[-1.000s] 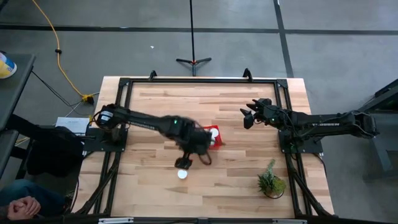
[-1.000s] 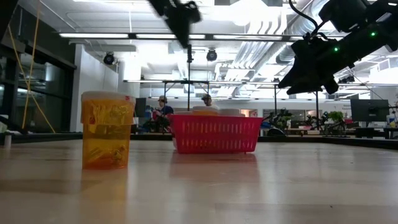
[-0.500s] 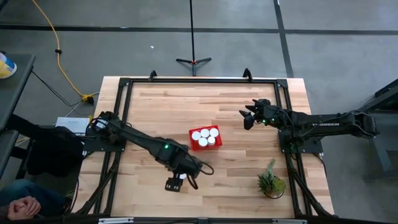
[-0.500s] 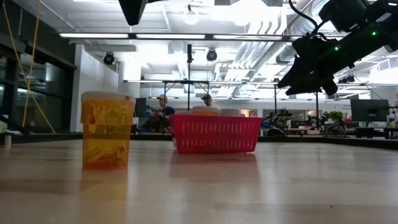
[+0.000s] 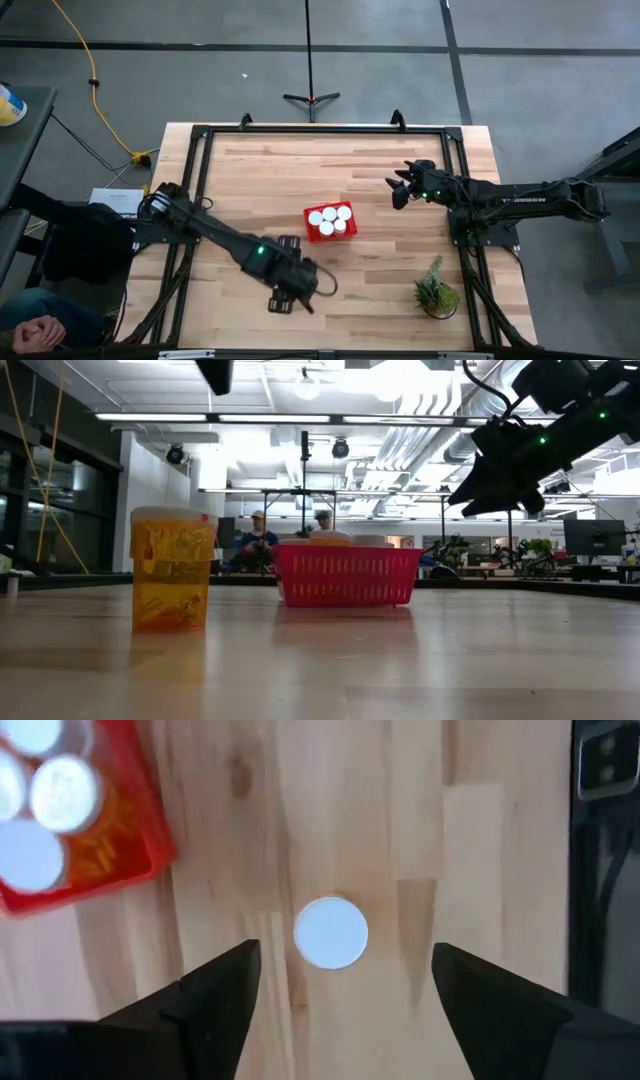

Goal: Pick and place pill bottles into a basket
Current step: Put the orange medicine bottle into the bin

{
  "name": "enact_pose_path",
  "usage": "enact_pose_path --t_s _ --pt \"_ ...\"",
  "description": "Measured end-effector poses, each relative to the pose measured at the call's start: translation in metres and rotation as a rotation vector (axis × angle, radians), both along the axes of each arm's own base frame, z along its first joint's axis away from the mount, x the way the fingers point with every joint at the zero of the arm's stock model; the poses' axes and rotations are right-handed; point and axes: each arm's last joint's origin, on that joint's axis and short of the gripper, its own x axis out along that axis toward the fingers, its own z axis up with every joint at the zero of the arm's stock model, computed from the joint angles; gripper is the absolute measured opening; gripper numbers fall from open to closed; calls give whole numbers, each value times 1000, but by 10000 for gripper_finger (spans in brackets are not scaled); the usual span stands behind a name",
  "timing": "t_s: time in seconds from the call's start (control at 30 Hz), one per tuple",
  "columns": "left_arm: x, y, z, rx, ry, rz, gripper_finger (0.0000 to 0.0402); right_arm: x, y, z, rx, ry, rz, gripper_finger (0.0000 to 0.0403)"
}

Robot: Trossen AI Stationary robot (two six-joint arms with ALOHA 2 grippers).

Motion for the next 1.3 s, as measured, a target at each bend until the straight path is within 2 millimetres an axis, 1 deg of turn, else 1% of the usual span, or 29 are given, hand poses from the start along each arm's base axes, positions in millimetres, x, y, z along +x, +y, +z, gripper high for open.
enact_pose_path --t_s 0.1,0.2,0.27,0.33,0.5,0.73,1.1,1.2,1.3 --pt "-6 -8 -14 80 4 -49 328 -1 0 -1 3 16 0 211" --pt "-4 -10 -28 62 -5 -46 340 -1 0 -2 8 24 2 211" --pt "-1 -9 -38 14 -2 -39 353 -1 0 -3 10 33 5 211" --pt "4 -6 -43 -43 -8 -34 367 -2 1 -4 12 43 6 211" --pt "9 6 -54 -57 0 20 397 -4 1 -6 16 77 2 211" --pt "12 21 -72 -113 58 47 382 -4 1 -7 16 84 2 211" --pt "10 21 -83 -121 54 39 379 -4 1 -7 -15 109 22 211" --pt "11 20 -88 -131 32 36 379 -4 1 -7 -15 109 22 211" --pt "9 21 -94 -131 46 34 379 -4 1 -7 -15 109 22 211"
